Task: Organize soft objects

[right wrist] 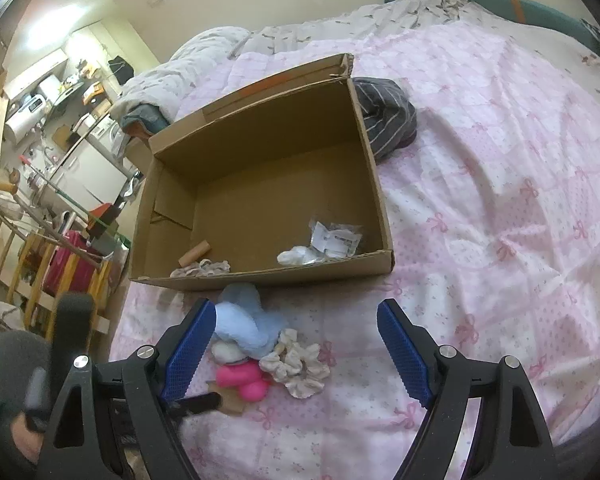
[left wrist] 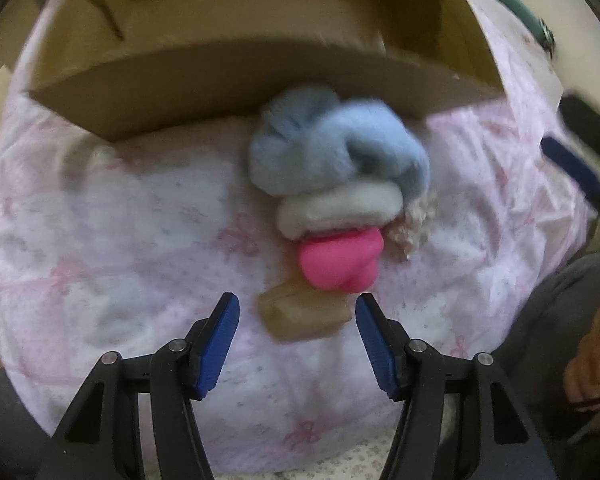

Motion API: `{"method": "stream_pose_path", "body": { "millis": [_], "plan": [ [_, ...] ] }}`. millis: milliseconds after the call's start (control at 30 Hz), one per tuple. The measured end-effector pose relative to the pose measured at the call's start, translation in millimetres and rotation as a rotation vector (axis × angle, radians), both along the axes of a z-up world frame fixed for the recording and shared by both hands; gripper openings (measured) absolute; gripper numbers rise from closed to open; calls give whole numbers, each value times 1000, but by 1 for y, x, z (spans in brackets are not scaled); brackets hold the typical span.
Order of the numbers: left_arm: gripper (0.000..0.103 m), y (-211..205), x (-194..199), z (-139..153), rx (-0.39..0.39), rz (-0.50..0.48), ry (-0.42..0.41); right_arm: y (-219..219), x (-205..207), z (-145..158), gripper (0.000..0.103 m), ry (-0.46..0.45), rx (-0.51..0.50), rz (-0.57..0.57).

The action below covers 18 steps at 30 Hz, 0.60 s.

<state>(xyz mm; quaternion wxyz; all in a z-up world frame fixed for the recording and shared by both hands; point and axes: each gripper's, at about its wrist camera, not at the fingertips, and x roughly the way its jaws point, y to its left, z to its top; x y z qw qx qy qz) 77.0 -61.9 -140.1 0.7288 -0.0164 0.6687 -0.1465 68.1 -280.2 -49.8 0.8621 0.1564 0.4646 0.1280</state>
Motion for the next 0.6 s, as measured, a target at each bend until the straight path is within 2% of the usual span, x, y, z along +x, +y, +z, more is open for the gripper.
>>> {"method": "stream_pose_path", "body": {
  "millis": [100, 133, 233, 300, 333, 600],
  "plan": [
    [46, -8, 1, -9, 44, -28, -4, 0, 0, 0, 88, 1, 0, -1],
    [45, -10, 1, -9, 43, -30, -11, 0, 0, 0, 88, 1, 0, 0],
    [35, -12, 1, -7, 36, -35, -25, -1, 0, -1, 88, 7, 2, -4],
    [21, -13, 0, -7, 46, -49, -27, -1, 1, -2, 88, 11, 4, -6],
    [8, -13, 0, -6, 48, -52, -27, -1, 1, -2, 88, 13, 2, -6],
    [8, 7, -2, 19, 7, -18, -36, -1, 6, -10, 88, 49, -3, -12]
  ]
}}
